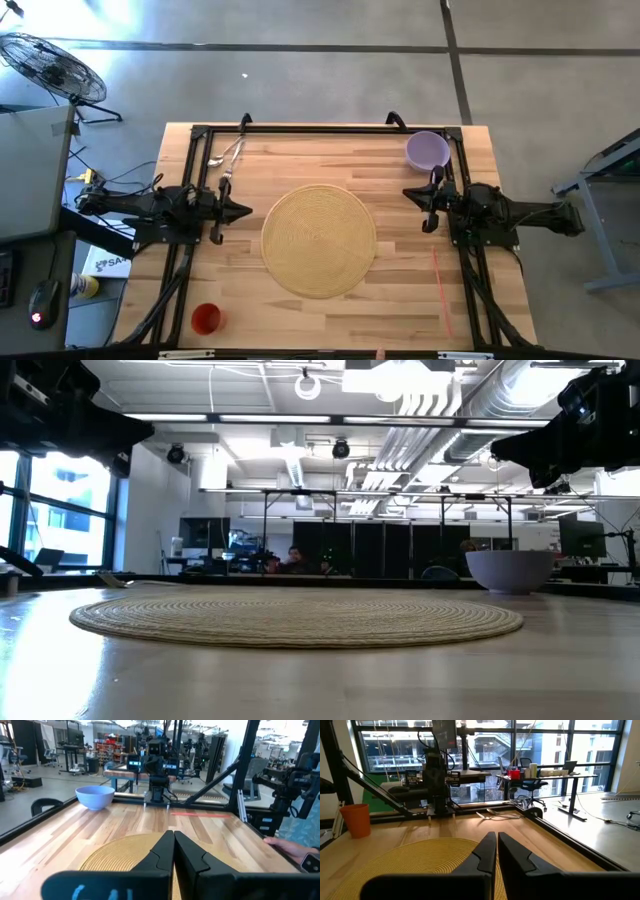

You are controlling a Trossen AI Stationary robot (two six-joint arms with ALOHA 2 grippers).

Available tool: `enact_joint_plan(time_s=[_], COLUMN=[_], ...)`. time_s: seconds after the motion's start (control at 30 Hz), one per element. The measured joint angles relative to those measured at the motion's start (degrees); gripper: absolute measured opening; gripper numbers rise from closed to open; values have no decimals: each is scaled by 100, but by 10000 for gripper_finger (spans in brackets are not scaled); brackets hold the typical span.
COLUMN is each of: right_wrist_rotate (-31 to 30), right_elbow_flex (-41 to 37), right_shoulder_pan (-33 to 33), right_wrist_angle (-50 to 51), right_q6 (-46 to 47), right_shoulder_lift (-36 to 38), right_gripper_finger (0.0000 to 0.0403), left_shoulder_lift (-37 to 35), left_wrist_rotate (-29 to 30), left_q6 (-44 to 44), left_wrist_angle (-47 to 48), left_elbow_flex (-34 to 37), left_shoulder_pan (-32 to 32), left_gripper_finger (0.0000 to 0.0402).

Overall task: Pick & Place Utensil
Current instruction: Put the orange cup on the upper right of the placemat

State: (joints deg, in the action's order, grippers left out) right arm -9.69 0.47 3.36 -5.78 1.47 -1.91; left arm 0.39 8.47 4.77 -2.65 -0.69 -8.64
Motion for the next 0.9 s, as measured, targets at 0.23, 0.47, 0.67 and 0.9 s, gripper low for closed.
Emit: enact_joint_plan(time_s=[0.23,0.47,0.67,0.9], right_wrist_rotate=[0,-1,0,0], right_elbow_flex=[0,0,0,0], right_shoulder_pan=[1,2,0,2], right_wrist_angle=[0,0,0,0], right_q6=[-1,1,-1,-1], right_shoulder_lift=[1,0,0,0], right_gripper_finger=[12,12,12,12], left_shoulder_lift=[1,1,1,-1], left_wrist_rotate=[0,-79,-322,291], left_q6=[0,597,360,196], left_wrist_angle=[-7,-30,-74,33], left_elbow_flex=[0,0,-14,-44], left_shoulder_pan=[0,0,0,0], left_gripper_finger=[1,1,1,1])
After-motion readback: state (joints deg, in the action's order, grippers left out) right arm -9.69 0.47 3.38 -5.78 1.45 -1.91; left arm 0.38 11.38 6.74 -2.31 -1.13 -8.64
